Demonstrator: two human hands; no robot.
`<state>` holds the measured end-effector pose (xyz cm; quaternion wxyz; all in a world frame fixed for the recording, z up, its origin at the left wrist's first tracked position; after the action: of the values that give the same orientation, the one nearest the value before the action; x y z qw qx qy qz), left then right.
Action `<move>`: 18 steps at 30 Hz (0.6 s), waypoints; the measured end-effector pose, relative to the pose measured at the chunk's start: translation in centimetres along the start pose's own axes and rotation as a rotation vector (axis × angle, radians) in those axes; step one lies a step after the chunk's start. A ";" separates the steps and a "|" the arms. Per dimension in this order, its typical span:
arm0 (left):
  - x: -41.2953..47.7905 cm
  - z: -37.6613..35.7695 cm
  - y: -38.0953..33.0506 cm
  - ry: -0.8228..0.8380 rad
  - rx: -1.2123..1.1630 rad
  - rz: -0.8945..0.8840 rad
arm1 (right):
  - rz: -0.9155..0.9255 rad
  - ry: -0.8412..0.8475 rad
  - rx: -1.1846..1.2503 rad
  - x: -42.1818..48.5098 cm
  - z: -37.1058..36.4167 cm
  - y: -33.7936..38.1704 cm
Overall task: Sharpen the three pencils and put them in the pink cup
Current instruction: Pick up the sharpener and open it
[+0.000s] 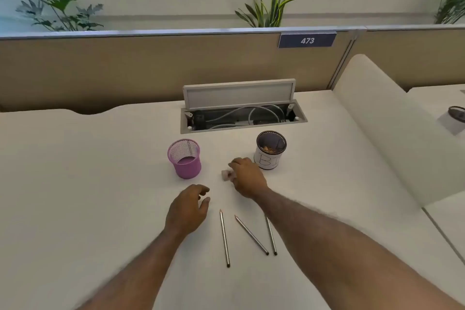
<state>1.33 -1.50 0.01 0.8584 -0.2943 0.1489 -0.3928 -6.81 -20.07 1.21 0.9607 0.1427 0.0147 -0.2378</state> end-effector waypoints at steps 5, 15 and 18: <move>0.7 -0.1 0.3 -0.006 -0.046 0.048 | -0.019 0.027 -0.059 1.2 -0.1 -0.5; 1.2 -0.6 -0.3 -0.049 -0.257 0.097 | -0.039 -0.068 0.179 0.3 -0.6 -0.5; 1.6 -0.8 -1.1 -0.089 -0.406 0.168 | -0.102 -0.091 0.445 -0.9 -0.6 -0.4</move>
<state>1.29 -3.58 0.06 0.8171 -0.4647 0.2109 -0.2683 -7.81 -19.86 0.65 0.8918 0.3393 -0.0743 -0.2898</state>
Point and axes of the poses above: each hand's wrist, its own x-axis towards the middle knuckle, its own z-axis out of the back of the hand, y = z × x, the point moved 2 cm from there along x, towards the middle knuckle, and after that the axes turned 2 degrees about y, right-handed, at the moved point
